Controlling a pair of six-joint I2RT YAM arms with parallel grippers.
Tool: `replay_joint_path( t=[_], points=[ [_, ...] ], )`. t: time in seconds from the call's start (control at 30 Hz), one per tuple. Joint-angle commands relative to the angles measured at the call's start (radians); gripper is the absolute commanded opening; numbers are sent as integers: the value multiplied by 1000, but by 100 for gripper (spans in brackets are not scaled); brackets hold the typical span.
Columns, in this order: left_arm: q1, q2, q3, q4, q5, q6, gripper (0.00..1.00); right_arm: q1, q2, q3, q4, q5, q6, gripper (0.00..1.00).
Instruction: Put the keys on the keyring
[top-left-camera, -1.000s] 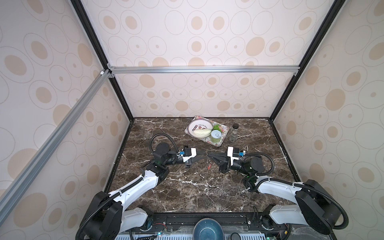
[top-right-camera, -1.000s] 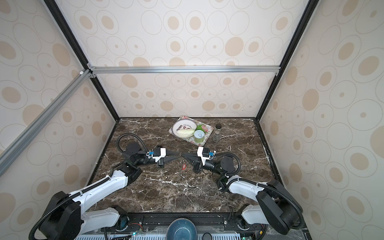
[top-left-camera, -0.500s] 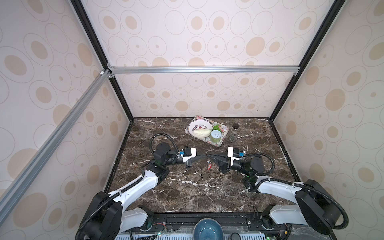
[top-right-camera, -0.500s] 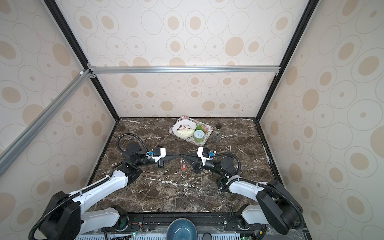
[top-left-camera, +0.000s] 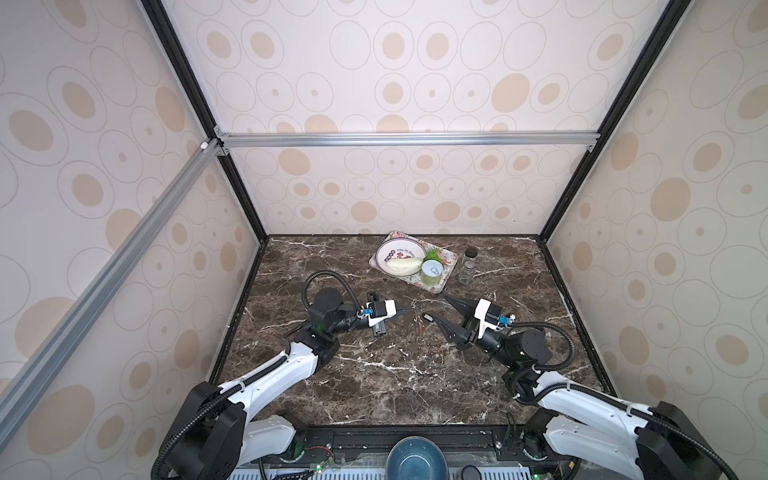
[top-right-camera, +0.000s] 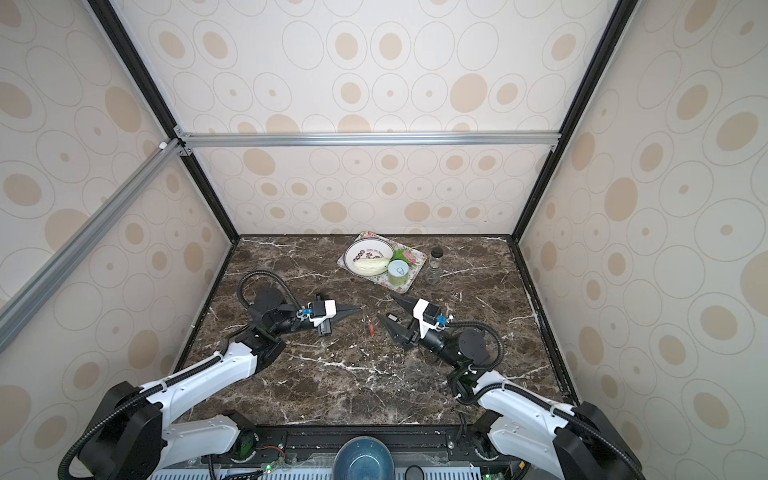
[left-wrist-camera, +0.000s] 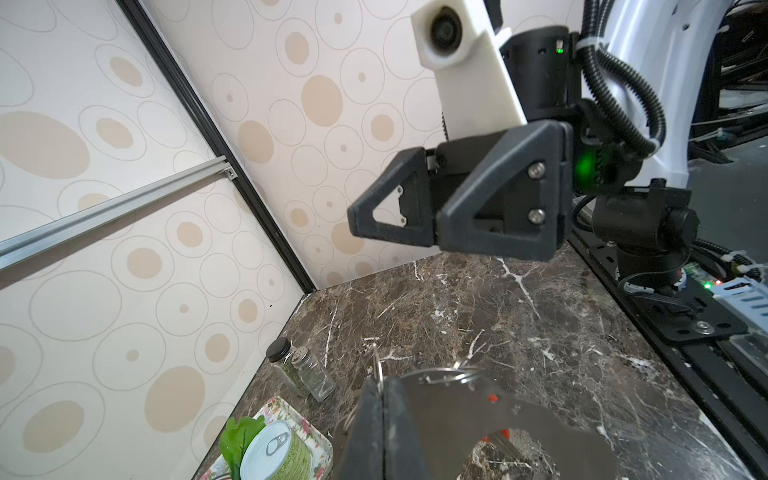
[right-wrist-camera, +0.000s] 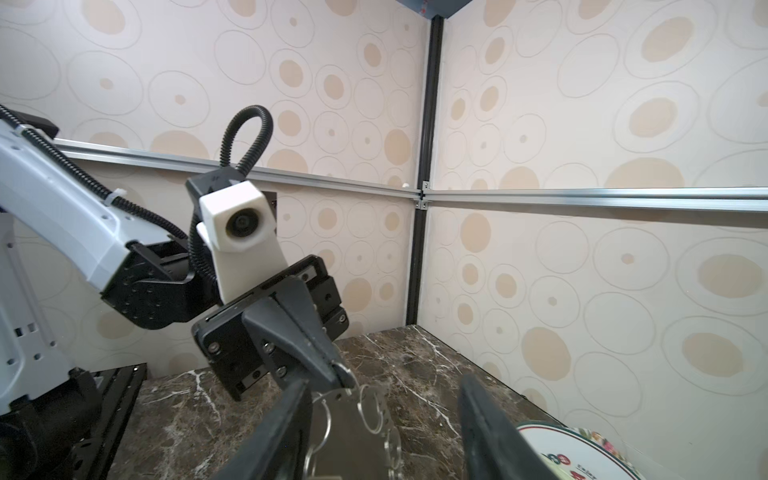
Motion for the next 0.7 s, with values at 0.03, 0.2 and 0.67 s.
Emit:
replay_joint_path(
  t=[0.03,0.2,0.67],
  points=[
    [-7,-14,3,37,-34,72,0,-6,-23,-26,-144,124,-42,61],
    [-7,-6,4,38,-76,64,0,-7,-46,-12,-311,334,20,64],
    [-11,16,50,-48,11,91,0,26,-28,86,-339,15,-103,30]
  ],
)
